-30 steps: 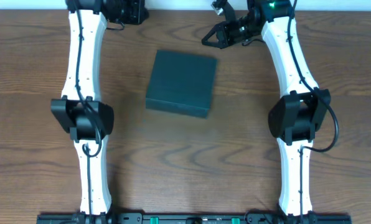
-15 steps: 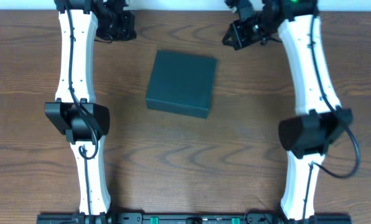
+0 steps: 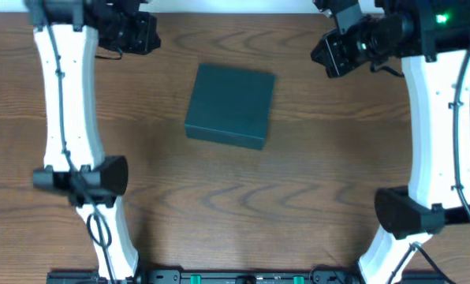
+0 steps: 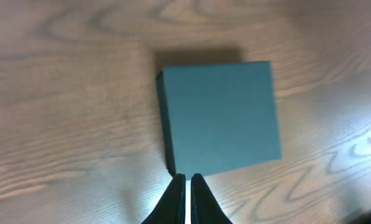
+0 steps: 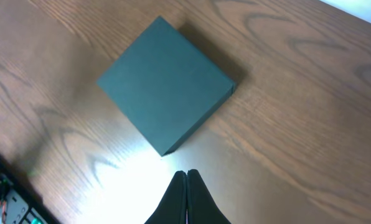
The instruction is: Pack container
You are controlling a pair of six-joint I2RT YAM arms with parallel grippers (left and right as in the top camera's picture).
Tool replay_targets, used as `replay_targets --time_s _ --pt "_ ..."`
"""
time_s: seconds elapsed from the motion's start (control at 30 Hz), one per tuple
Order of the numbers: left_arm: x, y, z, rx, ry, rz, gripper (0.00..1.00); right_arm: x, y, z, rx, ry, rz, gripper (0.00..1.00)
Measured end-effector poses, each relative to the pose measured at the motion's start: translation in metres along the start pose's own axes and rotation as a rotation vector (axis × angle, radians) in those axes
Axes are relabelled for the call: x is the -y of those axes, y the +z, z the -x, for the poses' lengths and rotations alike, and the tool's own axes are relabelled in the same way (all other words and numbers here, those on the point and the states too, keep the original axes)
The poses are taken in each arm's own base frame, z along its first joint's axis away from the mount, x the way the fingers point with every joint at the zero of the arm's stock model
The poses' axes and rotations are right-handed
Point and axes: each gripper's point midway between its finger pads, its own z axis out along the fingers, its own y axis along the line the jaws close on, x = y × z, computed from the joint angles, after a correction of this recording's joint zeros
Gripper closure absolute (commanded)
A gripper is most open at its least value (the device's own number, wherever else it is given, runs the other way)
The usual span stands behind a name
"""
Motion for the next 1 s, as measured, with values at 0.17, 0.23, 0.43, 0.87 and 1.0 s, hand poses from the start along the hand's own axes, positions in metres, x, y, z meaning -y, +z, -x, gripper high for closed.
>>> replay_targets --time_s 0.17,0.23,0.43,0.87,1.0 --pt "0.009 -0.028 -0.015 0.028 0.011 -0.061 0.94 -0.007 -0.015 -0.023 -0.019 0.011 -0.008 0.98" --pt "-0.001 -0.026 -0.026 0.018 -0.025 -0.087 0.94 -0.007 -0.017 -0.039 -0.031 0.018 -0.023 0.98" --pt "-0.012 -0.022 -0.072 0.022 -0.074 -0.088 0.94 -0.022 -0.029 -0.091 -0.005 0.007 -0.057 0.98" --pt "0.089 -0.103 -0.239 0.317 0.144 0.042 0.94 -0.088 -0.049 -0.207 0.149 -0.029 0.036 0.98" --pt "0.101 -0.118 -0.273 0.392 0.158 0.068 0.94 -0.105 -0.041 -0.24 0.118 0.008 0.113 0.98"
